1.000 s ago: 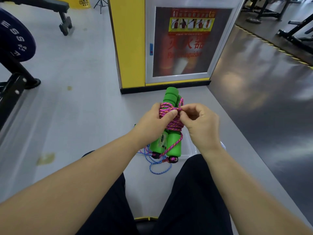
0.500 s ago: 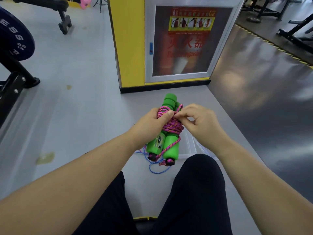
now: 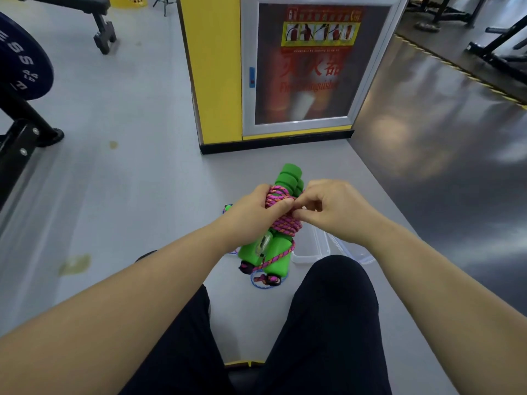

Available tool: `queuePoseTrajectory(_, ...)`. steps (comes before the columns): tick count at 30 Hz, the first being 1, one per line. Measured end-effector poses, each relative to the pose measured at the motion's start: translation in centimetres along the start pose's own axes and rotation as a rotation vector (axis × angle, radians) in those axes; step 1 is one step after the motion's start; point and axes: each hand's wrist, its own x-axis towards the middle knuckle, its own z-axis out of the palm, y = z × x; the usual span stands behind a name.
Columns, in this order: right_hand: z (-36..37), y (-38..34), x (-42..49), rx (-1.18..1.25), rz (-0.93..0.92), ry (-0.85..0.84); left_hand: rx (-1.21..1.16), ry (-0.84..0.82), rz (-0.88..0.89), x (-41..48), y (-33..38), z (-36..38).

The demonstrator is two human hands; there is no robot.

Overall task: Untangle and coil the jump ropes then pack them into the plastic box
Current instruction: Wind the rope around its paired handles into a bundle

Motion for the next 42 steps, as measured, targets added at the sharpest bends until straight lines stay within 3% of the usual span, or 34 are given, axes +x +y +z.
queuePoseTrajectory(5,0.7,0.1,-0.2,0.072,0.059,0.047,-0.015,-0.031,-0.022,0.1,-0.3,0.4)
queuePoseTrajectory(9,1.4,0.1,-0.5,0.025,0.091,-0.017,-0.094,-0.092,-0.046,-0.1,-0.7,0.4)
queuePoseTrajectory(19,1.3,0.8,-1.6,0.497,0.264,-0.206,0.046,-0.133,-0.065,0.3,-0.9,0.9)
queuePoseTrajectory(25,2.0,2.0,-1.8,0.196,0.065,-0.028,-0.056,-0.149,-0.096,0.6,-0.4,0.4)
queuePoseTrajectory(29,1.8,1.8,-1.5,0.092,-0.013,-0.010,-0.005,-0.144,-0.057,0.6,-0.1,0.4)
queuePoseTrajectory(33,2.0,1.4,-1.7,0.310,0.044,0.037,0.049,-0.080,0.007,0.5,0.3,0.5)
queuePoseTrajectory(38,1.2,0.8,-2.4,0.727,0.261,-0.132,0.206,-0.011,0.105,0.5,0.4,0.7)
queuePoseTrajectory(40,0.8,0.7,-2.4,0.743,0.282,-0.174,0.214,-0.004,0.111,0.5,0.3,0.9)
queuePoseTrajectory(42,0.6,0.7,-2.2,0.525,0.193,-0.154,0.171,0.007,0.092,0.6,0.1,0.9)
